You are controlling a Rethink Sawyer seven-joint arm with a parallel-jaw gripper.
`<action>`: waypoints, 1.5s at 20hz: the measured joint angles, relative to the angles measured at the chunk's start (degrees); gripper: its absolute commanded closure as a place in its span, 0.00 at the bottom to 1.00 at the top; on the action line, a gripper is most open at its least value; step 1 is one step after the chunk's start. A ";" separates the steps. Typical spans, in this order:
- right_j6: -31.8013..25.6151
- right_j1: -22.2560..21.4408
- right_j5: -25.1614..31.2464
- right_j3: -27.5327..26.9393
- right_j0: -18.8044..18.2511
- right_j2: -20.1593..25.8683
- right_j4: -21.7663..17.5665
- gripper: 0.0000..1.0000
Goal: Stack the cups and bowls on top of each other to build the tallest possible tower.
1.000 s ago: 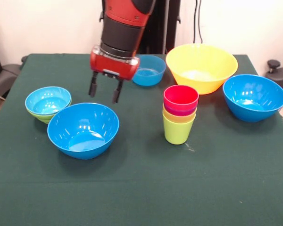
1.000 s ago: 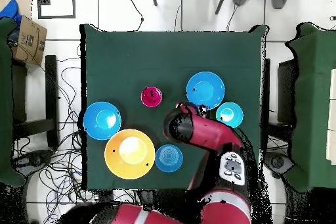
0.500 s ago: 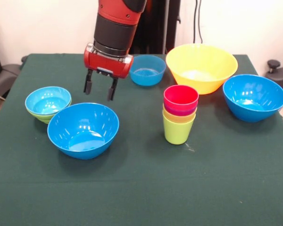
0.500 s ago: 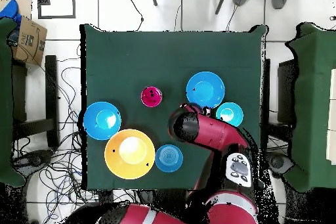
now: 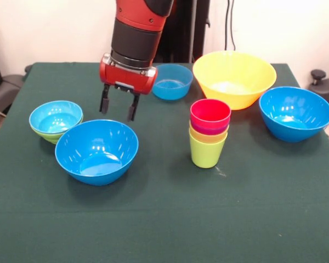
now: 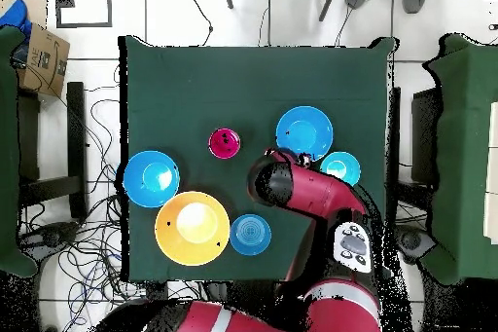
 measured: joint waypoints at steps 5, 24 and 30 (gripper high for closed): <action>0.00 -0.33 0.00 -0.55 -0.28 1.72 0.01 0.00; 0.00 0.05 -0.12 -4.58 -1.31 8.05 0.02 0.00; 0.00 2.59 -1.59 -7.23 -1.32 8.25 0.01 0.00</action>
